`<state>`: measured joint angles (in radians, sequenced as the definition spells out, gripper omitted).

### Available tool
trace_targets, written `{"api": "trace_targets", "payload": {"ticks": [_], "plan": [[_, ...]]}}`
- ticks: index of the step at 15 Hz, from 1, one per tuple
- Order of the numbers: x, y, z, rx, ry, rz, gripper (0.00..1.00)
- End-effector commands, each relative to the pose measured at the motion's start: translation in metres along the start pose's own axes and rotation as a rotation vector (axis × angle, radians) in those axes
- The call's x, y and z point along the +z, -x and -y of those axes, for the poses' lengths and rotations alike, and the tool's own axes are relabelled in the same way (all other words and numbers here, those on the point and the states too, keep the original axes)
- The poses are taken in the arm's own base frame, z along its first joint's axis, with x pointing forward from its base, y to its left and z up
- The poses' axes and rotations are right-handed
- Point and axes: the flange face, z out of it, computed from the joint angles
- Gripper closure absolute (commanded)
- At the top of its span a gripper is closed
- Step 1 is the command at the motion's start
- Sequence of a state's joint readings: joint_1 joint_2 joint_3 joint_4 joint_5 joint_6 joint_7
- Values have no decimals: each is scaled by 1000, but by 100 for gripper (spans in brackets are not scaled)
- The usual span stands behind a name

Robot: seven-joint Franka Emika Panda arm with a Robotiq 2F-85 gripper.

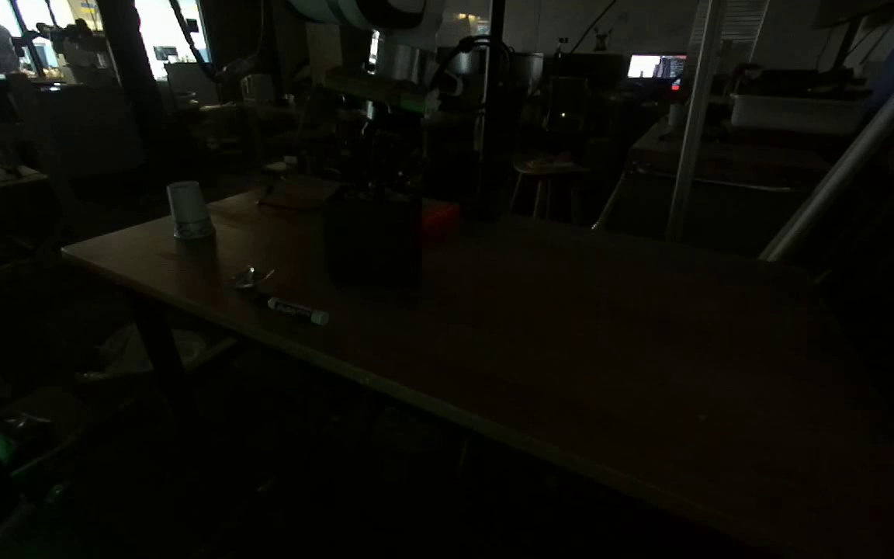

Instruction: Put the towel in the box

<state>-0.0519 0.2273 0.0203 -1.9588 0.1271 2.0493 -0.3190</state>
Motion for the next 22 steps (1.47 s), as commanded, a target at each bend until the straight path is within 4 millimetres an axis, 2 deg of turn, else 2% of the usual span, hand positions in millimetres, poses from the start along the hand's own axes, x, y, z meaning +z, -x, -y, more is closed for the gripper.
{"api": "trace_targets", "payload": {"ticks": [1,4,9,14,18,22], "plan": [[2,-4,-5,12,-26,-18,99],[15,-4,-7,32,-56,-6,99],[49,7,-5,64,-111,43,99],[62,16,-6,92,-146,60,99],[62,24,-7,102,-154,62,99],[41,33,-7,99,-136,39,99]]}}
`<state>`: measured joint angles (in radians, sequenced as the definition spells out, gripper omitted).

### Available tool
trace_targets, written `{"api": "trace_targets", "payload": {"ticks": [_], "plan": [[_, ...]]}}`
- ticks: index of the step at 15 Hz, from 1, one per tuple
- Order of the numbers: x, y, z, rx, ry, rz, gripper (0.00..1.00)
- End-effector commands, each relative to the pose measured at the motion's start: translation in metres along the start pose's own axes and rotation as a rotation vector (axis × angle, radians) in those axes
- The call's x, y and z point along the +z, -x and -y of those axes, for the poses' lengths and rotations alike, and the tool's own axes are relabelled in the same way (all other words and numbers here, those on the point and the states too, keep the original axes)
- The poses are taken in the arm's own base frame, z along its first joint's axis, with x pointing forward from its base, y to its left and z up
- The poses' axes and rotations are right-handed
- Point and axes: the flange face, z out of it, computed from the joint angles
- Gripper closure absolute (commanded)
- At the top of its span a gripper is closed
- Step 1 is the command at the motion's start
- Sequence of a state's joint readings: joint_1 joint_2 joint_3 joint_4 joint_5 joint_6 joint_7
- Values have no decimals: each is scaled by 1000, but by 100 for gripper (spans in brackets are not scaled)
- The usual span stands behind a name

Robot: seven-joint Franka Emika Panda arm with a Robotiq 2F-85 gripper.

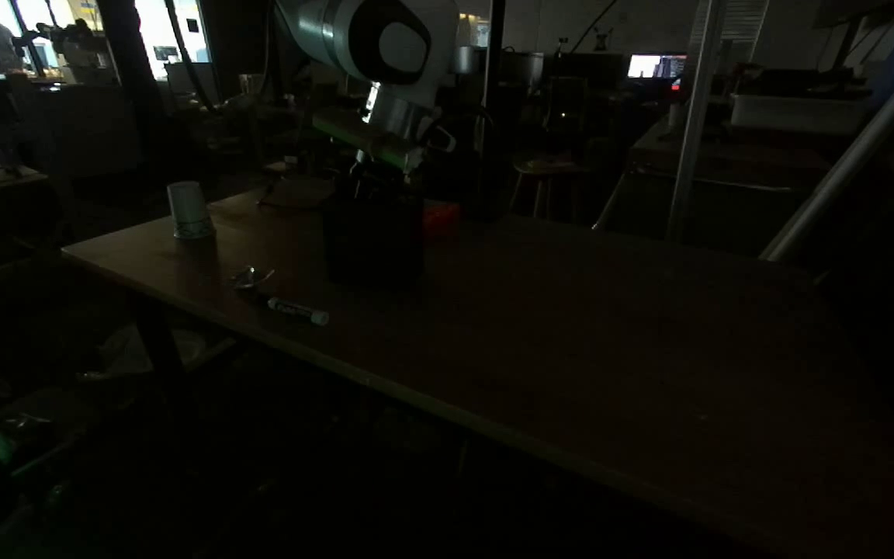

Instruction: Put the towel in the box

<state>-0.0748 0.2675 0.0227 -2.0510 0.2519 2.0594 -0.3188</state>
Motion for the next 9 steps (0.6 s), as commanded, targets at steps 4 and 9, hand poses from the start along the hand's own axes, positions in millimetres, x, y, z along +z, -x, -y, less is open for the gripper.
{"api": "trace_targets", "payload": {"ticks": [4,9], "plan": [[-66,29,9,-13,25,-114,99],[-138,49,21,-22,60,-245,99]]}}
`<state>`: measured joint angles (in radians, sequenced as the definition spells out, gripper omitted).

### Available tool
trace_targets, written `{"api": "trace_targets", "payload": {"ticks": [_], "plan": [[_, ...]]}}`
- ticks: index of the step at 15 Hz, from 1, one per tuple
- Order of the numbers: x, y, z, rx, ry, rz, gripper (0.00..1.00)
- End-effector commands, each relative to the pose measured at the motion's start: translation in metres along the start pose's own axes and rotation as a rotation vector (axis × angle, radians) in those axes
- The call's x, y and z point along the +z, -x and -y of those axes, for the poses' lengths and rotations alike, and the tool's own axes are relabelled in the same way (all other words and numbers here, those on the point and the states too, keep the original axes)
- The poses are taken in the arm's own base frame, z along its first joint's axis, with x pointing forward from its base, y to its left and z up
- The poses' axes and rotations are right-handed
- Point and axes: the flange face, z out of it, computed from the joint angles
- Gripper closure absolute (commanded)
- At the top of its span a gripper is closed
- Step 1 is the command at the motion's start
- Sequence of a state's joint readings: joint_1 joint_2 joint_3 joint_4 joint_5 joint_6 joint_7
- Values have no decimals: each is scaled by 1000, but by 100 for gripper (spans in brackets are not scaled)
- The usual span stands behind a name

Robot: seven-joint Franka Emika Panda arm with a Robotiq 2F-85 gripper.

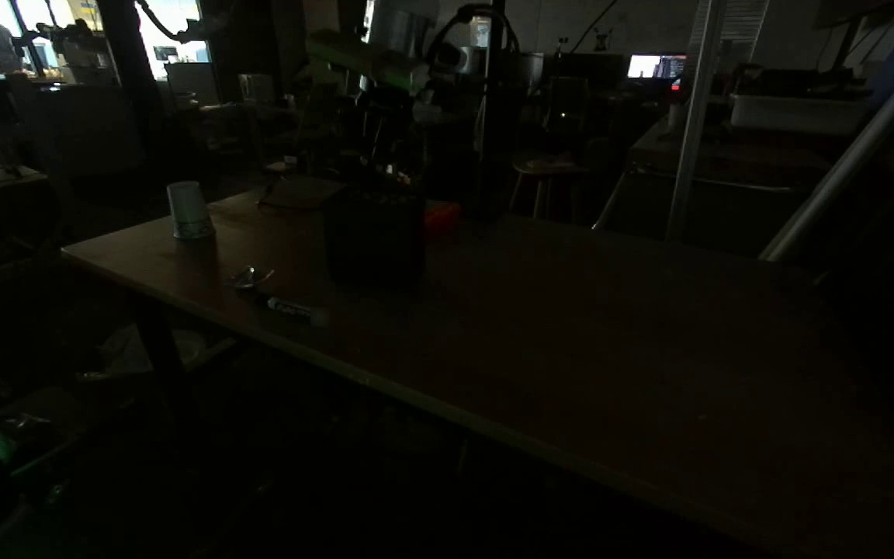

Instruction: Put the towel in the box

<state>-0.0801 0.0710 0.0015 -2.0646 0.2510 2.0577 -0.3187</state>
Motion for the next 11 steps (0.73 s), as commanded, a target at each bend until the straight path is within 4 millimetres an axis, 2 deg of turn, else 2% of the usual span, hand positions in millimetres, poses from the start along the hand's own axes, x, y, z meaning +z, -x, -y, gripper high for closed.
{"api": "trace_targets", "payload": {"ticks": [1,4,5,6,9,11], "plan": [[-54,15,7,-10,30,-89,99],[-81,21,12,-15,48,-136,99],[-87,23,14,-10,47,-145,74],[-71,15,9,-14,34,-124,98],[-81,19,12,-17,36,-141,77],[-81,19,12,-16,36,-139,74]]}}
